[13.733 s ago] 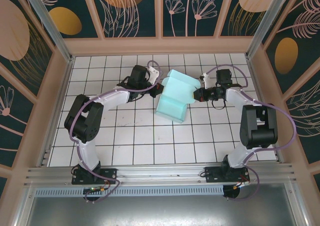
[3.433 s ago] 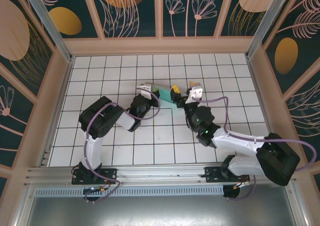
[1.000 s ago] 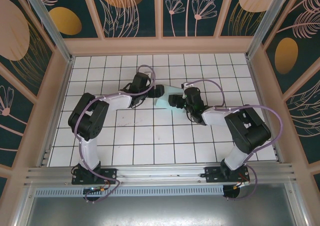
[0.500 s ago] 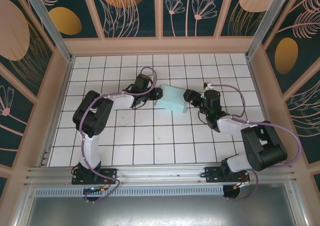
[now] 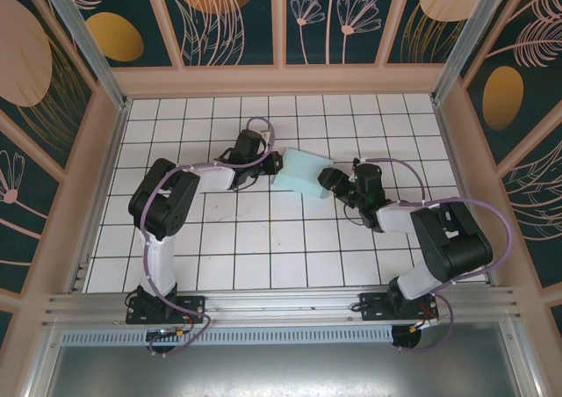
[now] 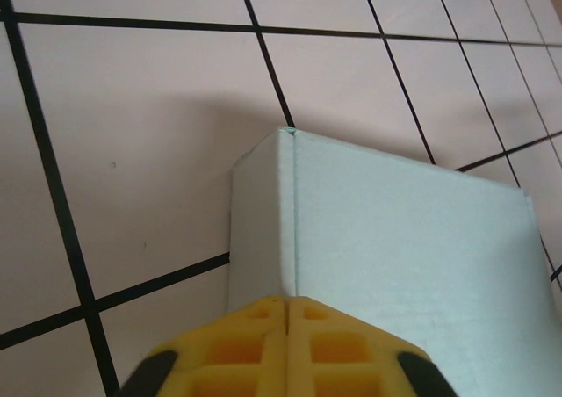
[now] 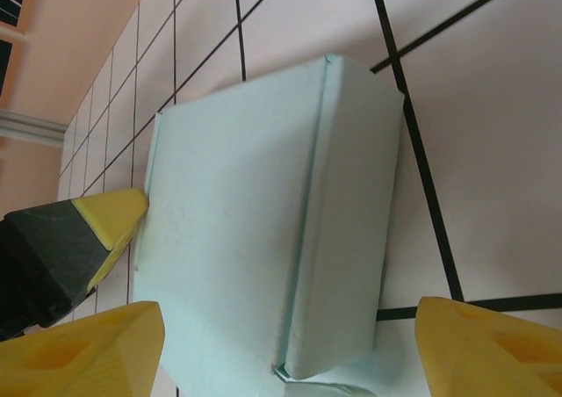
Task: Fold the paper box
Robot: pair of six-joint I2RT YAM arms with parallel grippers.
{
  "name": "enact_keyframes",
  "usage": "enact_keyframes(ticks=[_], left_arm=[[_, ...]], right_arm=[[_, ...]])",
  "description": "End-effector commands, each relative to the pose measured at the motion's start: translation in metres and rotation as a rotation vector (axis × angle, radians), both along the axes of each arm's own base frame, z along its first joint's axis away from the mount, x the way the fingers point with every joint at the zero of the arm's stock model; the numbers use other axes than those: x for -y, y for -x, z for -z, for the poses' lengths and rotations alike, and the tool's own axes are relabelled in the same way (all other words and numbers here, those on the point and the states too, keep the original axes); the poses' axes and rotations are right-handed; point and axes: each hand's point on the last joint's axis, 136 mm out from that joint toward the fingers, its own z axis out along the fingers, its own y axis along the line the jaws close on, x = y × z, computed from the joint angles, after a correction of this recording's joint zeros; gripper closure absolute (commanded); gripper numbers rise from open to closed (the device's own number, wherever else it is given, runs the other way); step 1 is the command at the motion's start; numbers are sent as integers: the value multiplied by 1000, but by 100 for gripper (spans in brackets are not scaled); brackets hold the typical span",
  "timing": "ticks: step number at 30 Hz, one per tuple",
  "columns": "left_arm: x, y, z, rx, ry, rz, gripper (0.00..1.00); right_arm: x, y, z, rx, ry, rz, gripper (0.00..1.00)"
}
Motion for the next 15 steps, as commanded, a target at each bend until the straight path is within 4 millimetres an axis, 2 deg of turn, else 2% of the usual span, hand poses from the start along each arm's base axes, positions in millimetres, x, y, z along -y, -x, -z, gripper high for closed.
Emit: enact_keyframes(ticks=[1, 6, 15], left_arm=[[-19, 19, 48, -132, -60, -17, 100], [-22, 21, 51, -158, -12, -22, 100], [-31, 19, 58, -203, 38, -66, 100]], right_arm=[[-10, -7, -13, 26, -68, -18, 25], [-13, -4, -10, 7, -81, -38, 25], [-28, -7, -20, 24, -157, -87, 25]])
